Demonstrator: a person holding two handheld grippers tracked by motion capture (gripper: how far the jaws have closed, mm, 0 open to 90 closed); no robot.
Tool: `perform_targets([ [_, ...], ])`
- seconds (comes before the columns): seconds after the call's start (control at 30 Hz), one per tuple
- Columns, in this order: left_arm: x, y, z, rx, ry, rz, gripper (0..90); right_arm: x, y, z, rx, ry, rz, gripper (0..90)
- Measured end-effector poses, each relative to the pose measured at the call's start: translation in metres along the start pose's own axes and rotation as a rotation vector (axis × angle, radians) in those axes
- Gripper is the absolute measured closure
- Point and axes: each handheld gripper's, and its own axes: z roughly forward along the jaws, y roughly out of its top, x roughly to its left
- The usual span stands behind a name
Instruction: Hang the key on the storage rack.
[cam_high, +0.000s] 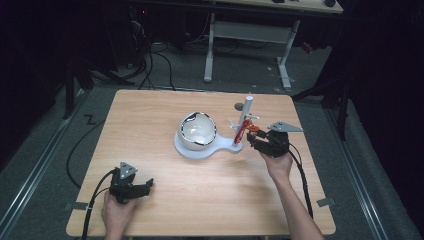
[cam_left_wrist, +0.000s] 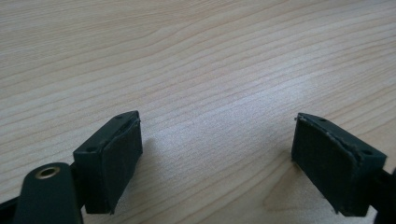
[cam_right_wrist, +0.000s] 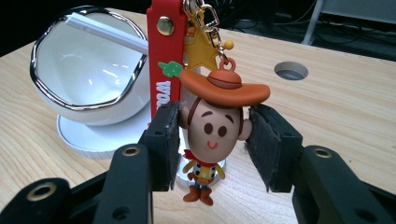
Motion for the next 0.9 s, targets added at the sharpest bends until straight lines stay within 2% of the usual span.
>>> perform_targets([
  [0.2,0.000,0.000,0.000,0.000,0.000,0.000,16.9,0.000,-0.002,0.000,-0.006,0.002,0.006,54.5],
  [0.3,0.000,0.000,0.000,0.000,0.000,0.000,16.9,-0.001,-0.003,0.000,-0.009,-0.007,0.005,50.6],
  [0.63,0.000,0.000,0.000,0.000,0.000,0.000,16.9,-0.002,-0.004,-0.006,-0.037,0.002,0.012,46.3],
  [0.9,0.000,0.000,0.000,0.000,0.000,0.000,16.9,-0.006,-0.004,-0.024,-0.073,-0.003,0.026,46.1],
])
